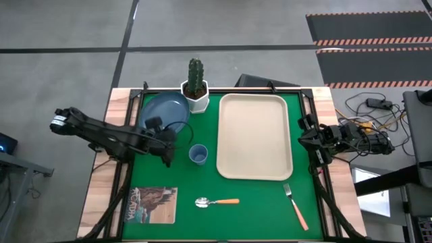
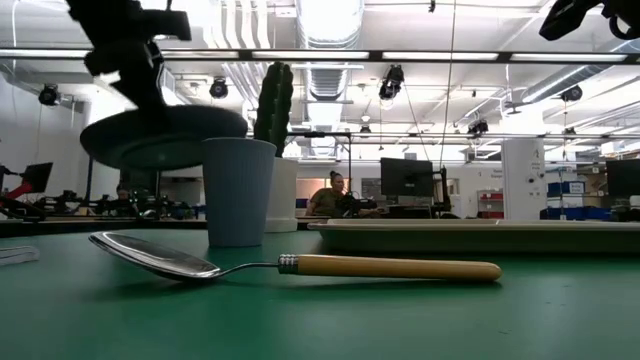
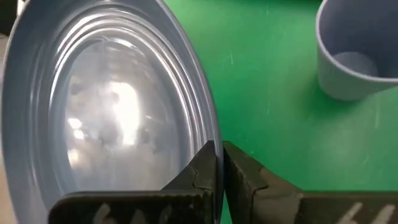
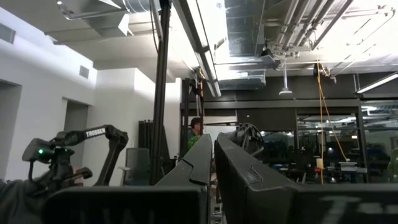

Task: Pick and place plate/cup/fork/spoon on tray
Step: Put the blue plate at the center of the white serving tray

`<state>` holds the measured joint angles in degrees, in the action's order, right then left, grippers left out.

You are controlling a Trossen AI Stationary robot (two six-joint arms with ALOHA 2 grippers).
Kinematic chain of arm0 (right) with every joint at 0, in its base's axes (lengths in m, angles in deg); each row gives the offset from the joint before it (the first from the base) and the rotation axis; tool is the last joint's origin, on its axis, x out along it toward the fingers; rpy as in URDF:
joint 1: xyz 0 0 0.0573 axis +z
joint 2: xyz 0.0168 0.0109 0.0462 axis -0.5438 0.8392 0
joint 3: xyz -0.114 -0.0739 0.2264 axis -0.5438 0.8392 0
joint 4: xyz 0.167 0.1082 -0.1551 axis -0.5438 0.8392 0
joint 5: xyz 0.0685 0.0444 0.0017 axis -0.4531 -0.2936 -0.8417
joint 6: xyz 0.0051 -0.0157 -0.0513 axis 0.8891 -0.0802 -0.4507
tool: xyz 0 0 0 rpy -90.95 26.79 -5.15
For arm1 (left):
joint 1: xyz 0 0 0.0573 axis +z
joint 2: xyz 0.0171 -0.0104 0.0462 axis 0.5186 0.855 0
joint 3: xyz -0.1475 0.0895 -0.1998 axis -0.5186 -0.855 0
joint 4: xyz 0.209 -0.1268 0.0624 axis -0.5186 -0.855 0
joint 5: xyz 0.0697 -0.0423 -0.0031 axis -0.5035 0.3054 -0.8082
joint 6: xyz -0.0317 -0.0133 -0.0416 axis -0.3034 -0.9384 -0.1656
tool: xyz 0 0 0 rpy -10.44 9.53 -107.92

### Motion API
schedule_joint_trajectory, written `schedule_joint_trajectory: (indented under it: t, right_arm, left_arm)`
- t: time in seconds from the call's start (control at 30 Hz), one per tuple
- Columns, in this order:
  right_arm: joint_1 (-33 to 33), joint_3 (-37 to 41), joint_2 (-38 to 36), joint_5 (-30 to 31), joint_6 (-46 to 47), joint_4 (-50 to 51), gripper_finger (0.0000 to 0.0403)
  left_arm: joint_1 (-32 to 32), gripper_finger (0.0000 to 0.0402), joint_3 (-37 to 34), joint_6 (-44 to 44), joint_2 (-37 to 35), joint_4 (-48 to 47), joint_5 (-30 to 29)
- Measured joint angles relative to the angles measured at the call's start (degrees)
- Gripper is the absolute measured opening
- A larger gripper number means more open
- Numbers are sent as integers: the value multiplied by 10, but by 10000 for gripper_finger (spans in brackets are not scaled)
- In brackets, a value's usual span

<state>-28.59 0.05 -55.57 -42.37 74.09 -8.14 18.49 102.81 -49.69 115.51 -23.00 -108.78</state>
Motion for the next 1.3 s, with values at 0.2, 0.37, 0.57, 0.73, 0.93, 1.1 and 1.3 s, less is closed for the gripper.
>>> schedule_joint_trajectory:
  t: [0.2,0.37,0.57,0.73,0.93,1.1,1.3]
  right_arm:
    - [0,0,0,0,6,0,11]
    - [0,0,0,0,5,0,11]
    - [0,0,-1,-14,7,-2,11]
    - [0,1,-11,-48,19,-8,11]
    - [0,1,-34,-95,20,-4,11]
    - [0,1,-30,-106,20,-2,11]
    - [0,1,-34,-122,35,-18,11]
  left_arm:
    - [0,0,61,1,0,-39,-23]
    - [0,0,99,33,0,-40,-51]
    - [-4,0,130,46,11,-35,-58]
    - [-28,0,166,50,46,6,-57]
    - [-75,0,243,47,123,29,-57]
    - [-105,0,315,56,199,76,-54]
    - [-115,0,375,86,282,157,-46]
